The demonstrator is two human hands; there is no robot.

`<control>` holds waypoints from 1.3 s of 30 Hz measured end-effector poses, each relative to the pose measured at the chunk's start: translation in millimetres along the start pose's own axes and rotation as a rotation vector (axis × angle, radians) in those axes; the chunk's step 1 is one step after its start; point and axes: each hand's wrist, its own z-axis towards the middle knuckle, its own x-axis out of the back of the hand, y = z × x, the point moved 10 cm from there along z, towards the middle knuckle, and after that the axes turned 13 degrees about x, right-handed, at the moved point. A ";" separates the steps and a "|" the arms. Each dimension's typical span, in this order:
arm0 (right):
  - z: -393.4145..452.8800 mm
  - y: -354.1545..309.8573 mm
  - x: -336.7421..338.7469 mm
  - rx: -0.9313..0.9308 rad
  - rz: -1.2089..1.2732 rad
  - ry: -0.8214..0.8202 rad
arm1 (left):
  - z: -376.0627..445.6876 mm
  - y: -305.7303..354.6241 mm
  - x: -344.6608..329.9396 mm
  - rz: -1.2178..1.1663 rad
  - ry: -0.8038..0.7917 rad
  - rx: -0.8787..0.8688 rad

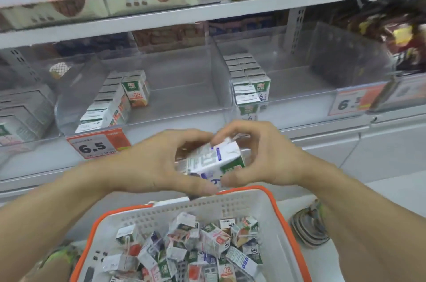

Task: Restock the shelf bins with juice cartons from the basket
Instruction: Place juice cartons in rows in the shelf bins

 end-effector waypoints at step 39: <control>55.8 28.2 160.3 -0.208 -0.823 0.130 | 92.2 35.2 26.2 0.634 1.159 -0.070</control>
